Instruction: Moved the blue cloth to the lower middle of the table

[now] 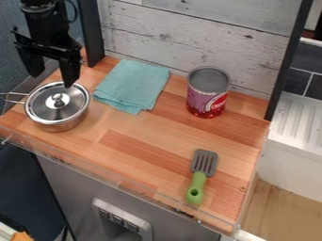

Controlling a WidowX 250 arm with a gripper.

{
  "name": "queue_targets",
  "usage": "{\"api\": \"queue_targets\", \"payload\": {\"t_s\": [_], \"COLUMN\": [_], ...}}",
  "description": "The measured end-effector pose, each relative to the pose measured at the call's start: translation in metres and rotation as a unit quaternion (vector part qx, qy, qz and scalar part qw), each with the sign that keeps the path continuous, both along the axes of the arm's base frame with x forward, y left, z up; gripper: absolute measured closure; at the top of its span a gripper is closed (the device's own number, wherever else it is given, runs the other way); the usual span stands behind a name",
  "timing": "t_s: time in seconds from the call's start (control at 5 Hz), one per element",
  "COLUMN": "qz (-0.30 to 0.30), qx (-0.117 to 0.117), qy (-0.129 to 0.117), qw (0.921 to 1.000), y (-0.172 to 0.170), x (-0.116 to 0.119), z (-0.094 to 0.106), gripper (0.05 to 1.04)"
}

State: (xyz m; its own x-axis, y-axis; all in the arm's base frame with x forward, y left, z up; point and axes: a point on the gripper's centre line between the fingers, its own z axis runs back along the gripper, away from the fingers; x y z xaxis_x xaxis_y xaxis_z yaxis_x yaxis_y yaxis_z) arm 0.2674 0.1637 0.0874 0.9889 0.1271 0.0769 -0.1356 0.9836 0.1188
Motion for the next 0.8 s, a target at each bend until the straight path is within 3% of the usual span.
{"api": "queue_targets", "payload": {"t_s": [0.2, 0.6, 0.8], "qz": [0.002, -0.022, -0.028], "qx": [-0.009, -0.032, -0.030], "qy": [0.012, -0.004, -0.011], "qw": [0.9999, 0.9992, 0.9991], "y": [-0.002, -0.037, -0.049], "x": [-0.001, 0.063, 0.093], "z": [-0.009, -0.034, -0.047], "gripper": [0.083, 0.083, 0.083]}}
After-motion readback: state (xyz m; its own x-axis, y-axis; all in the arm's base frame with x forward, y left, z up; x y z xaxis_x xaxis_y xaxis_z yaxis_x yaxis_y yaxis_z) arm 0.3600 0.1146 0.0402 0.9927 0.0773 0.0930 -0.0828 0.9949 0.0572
